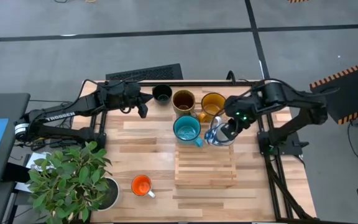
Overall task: Place coffee mugs
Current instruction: Put the white blue mug on the shelf, then put the orange mug on the shelf
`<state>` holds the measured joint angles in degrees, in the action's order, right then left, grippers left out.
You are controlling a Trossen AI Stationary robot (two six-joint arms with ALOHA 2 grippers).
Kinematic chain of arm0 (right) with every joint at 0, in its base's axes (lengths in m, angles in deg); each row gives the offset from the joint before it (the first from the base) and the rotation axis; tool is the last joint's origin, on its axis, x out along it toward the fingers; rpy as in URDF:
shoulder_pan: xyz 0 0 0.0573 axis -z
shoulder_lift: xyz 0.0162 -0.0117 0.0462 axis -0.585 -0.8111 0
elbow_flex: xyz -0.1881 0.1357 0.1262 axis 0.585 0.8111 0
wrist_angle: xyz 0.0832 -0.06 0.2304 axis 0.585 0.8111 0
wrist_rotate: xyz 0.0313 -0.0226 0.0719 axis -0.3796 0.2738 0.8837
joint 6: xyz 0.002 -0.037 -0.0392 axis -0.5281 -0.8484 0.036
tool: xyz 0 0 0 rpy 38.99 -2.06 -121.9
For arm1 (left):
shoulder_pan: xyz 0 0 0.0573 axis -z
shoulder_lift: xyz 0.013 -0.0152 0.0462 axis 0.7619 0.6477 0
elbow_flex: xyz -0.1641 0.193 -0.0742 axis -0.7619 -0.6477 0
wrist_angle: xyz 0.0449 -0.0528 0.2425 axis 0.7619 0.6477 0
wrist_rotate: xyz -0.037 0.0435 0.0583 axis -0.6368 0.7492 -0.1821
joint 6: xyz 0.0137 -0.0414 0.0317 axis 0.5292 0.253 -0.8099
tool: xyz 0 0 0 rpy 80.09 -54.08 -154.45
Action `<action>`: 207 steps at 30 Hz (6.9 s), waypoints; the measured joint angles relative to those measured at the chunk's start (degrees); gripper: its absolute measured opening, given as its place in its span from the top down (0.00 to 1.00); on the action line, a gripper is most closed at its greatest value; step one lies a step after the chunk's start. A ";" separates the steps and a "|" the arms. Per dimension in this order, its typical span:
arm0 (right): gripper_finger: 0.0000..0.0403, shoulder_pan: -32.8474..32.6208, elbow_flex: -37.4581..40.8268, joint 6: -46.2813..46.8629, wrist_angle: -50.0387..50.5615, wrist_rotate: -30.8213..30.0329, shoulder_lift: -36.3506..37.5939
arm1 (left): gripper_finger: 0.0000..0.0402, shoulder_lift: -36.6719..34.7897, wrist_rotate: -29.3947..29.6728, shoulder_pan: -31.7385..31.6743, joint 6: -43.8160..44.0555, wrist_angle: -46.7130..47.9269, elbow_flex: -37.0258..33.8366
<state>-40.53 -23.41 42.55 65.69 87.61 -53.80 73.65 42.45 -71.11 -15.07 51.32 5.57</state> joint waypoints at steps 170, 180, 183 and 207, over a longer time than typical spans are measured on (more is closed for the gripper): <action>0.96 11.52 8.46 -19.03 -13.43 -2.50 -0.11 | 1.00 0.02 0.48 0.00 6.84 1.53 -0.02; 0.96 11.52 8.11 -20.28 -14.98 -0.58 -0.11 | 1.00 0.02 0.48 0.00 6.84 1.49 -0.02; 0.96 11.52 5.51 -21.22 -13.73 -0.52 -0.03 | 1.00 0.02 0.48 0.00 6.84 1.47 -0.02; 0.94 6.42 3.91 -15.41 -9.91 -15.68 14.73 | 1.00 0.02 0.36 0.00 3.68 1.44 -0.02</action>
<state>-34.12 -19.50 27.14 55.77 71.93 -39.07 73.67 42.80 -71.11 -11.39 52.76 5.54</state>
